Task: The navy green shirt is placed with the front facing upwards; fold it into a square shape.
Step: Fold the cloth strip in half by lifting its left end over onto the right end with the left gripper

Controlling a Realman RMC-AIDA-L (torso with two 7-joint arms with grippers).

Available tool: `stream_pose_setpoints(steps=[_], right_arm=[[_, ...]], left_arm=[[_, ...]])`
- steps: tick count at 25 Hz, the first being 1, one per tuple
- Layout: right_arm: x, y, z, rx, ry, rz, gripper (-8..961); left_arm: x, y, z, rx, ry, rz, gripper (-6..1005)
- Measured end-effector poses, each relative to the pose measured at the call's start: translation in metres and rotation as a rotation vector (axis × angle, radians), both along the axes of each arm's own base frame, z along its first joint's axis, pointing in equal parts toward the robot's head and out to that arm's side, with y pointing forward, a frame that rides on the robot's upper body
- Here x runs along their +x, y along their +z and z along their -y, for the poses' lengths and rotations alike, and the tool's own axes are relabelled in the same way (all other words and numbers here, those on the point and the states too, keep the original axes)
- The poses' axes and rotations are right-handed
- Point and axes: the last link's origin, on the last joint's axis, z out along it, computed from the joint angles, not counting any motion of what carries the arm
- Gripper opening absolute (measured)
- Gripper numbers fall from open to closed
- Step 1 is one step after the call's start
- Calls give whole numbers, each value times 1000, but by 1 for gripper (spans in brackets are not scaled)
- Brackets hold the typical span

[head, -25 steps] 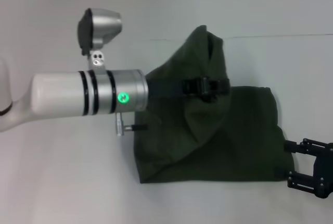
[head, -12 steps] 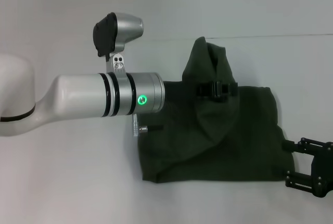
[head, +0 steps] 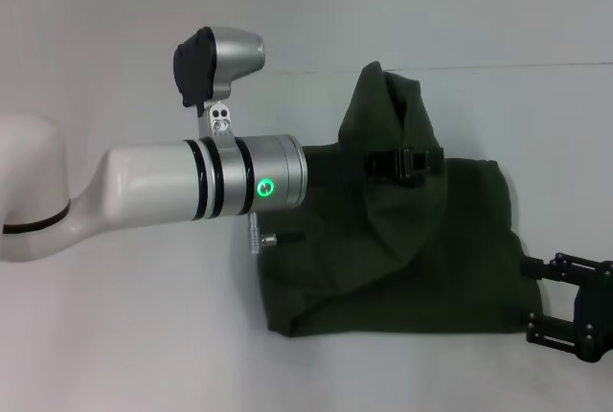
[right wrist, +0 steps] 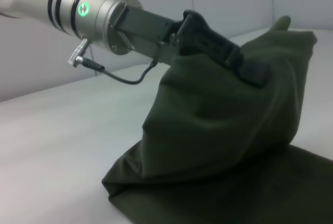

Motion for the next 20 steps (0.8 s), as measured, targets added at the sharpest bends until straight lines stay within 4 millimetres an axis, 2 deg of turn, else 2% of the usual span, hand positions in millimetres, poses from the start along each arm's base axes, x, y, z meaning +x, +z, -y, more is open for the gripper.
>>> stream_pose_setpoints(steps=[10,14,20], right_arm=[[-1,3,-2,5,8,2,700],[2,8,1,23,-5,-3,701],[10,27,8,85,-29,-37,699]], left_arm=[[2,-6,2,-22,14,-3,81],[4,-3,1,-15,38,40,251],[3,-1,-3,2,55,45,469]])
